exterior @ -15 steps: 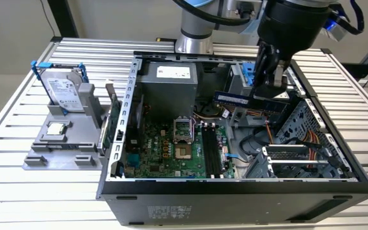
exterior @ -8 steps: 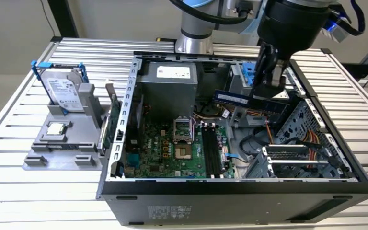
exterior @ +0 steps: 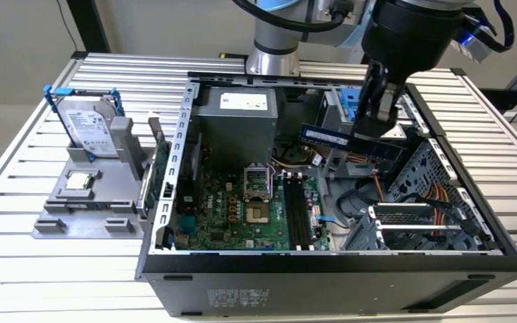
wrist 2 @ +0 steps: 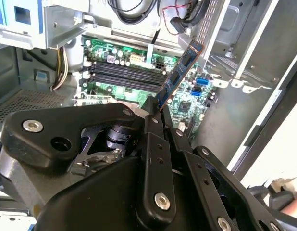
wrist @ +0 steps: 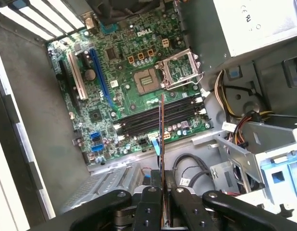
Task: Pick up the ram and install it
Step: 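Insert the ram into the slot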
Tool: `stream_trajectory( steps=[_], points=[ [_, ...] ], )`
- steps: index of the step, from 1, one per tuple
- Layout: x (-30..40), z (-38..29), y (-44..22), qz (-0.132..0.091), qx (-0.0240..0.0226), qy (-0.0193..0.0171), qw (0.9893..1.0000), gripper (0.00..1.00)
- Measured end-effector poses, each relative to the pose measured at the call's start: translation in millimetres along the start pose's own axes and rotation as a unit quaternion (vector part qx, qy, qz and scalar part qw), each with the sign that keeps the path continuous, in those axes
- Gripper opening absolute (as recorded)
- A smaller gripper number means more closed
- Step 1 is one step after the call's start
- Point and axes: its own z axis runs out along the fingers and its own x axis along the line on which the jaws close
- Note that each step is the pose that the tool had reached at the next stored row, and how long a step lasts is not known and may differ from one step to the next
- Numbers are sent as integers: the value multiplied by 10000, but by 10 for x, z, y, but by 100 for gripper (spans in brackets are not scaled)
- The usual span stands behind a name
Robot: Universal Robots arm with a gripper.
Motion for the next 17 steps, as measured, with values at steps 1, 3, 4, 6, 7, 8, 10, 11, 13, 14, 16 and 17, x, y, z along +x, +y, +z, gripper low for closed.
stream_trajectory(
  steps=[1, 3, 4, 6, 7, 8, 10, 11, 13, 14, 16, 17],
  points=[
    [0, 0, 0, 40, -2, 0, 10000, 0],
    [0, 0, 0, 125, -7, -1, 9999, 0],
    [0, 0, 0, 168, -10, -2, 9999, 0],
    [0, 0, 0, 255, -14, -3, 9997, 0],
    [0, 0, 0, 296, -17, -4, 9996, 0],
    [0, 0, 0, 336, -19, -4, 9994, 0],
    [0, 0, 0, 414, -23, -5, 9991, 0],
    [0, 0, 0, 449, -25, -5, 9990, 0],
    [0, 0, 0, 521, -29, -6, 9986, 0],
    [0, 0, 0, 557, -31, -6, 9984, 0],
    [0, 0, 0, 633, -36, -7, 9980, 0],
    [0, 0, 0, 672, -38, -8, 9977, 0]
  ],
)
